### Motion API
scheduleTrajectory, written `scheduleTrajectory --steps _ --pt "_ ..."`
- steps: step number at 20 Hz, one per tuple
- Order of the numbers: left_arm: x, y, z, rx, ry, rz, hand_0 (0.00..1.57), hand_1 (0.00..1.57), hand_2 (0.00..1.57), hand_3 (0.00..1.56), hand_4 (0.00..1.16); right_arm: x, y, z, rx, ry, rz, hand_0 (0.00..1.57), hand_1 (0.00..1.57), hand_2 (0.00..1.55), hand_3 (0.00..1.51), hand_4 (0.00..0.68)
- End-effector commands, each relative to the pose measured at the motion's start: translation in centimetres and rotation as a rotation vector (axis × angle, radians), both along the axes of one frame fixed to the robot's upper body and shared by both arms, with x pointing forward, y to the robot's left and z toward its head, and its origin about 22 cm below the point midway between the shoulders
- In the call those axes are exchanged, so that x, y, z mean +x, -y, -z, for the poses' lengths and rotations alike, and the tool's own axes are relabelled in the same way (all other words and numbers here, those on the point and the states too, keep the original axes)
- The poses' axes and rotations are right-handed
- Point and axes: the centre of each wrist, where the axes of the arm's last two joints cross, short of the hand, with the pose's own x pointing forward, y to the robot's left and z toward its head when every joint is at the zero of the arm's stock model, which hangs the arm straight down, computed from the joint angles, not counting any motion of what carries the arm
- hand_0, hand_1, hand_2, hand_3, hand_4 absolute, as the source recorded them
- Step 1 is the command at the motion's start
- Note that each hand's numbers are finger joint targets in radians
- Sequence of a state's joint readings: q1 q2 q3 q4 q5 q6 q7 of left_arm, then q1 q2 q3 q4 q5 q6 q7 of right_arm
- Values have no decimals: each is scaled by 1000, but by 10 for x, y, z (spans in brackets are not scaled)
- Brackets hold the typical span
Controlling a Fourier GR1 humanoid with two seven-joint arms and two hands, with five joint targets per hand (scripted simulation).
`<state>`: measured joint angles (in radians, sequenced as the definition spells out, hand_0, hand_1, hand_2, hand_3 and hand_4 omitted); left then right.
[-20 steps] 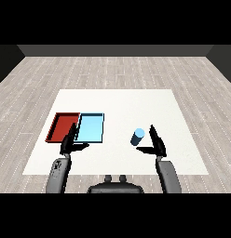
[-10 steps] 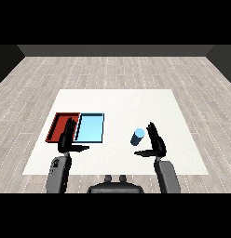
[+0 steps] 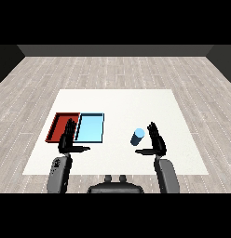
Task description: Pick the blue can and put it in the blue box
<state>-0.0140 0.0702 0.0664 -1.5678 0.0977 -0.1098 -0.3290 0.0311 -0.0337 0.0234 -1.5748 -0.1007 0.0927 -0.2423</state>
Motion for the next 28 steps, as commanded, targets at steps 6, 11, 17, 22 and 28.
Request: scheduleTrajectory --steps 6,11,17,22,28 --pt "-10 10 -17 -23 1 9 0 0 0 0 0 27 10 14 17 -30 51 0 0 0 0 0" --pt "6 -10 -12 2 -19 -4 0 0 0 0 0 32 1 17 46 -92 69 0 0 0 0 0" --pt "16 -19 -2 -39 3 23 0 0 0 0 0 42 8 34 44 -114 39 0 0 0 0 0" --pt "-4 -1 0 -41 4 6 0 0 0 0 0 43 -9 48 78 -130 50 0 0 0 0 0" --pt "12 -8 -3 -51 -8 6 0 0 0 0 0 54 -10 66 114 -161 33 0 0 0 0 0"
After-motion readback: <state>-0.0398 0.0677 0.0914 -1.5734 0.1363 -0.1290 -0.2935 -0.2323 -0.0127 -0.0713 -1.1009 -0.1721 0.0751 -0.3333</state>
